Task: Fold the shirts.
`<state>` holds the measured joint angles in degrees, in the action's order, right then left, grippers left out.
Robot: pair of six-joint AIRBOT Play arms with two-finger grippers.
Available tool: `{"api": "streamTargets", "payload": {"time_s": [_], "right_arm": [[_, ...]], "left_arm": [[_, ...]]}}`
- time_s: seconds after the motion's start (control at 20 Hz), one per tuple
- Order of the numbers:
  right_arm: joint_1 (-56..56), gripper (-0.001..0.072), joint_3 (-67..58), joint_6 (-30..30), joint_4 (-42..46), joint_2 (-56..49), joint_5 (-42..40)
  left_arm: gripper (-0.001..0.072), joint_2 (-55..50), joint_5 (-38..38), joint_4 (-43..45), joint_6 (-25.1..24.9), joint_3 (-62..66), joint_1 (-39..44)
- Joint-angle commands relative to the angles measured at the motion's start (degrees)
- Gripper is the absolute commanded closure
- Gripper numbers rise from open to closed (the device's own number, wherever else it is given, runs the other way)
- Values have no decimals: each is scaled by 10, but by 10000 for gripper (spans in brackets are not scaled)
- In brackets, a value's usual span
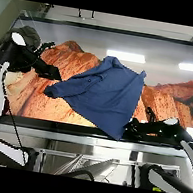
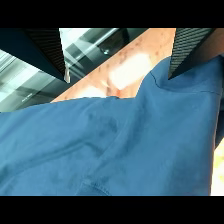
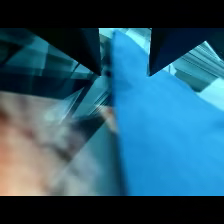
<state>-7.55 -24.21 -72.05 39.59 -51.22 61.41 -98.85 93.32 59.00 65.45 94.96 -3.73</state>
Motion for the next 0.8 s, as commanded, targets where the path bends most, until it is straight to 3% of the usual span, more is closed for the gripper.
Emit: {"api": "streamTargets", "payload": {"time_s": [0.0,0.05,0.1,0.15,0.2,0.3,0.5,0.75], "right_arm": [[93,346,13,-6,-37,-11,-83],[108,349,13,-1,-57,-15,-92],[113,479,12,16,-75,-16,-93],[111,659,8,31,-83,-14,-91],[105,689,1,33,-80,-9,-89],[71,689,-31,31,-37,7,-70],[-89,689,-152,2,139,10,3],[-224,689,-208,55,140,7,34]], "left_arm": [[14,0,-5,0,2,-5,3],[14,0,-5,0,2,-10,3],[14,0,-5,0,2,-11,3],[14,0,-5,0,2,-10,3],[13,0,-5,0,6,-7,2],[14,0,-3,0,15,7,2],[13,0,-3,1,26,13,24],[14,1,-5,14,31,-33,121]]}}
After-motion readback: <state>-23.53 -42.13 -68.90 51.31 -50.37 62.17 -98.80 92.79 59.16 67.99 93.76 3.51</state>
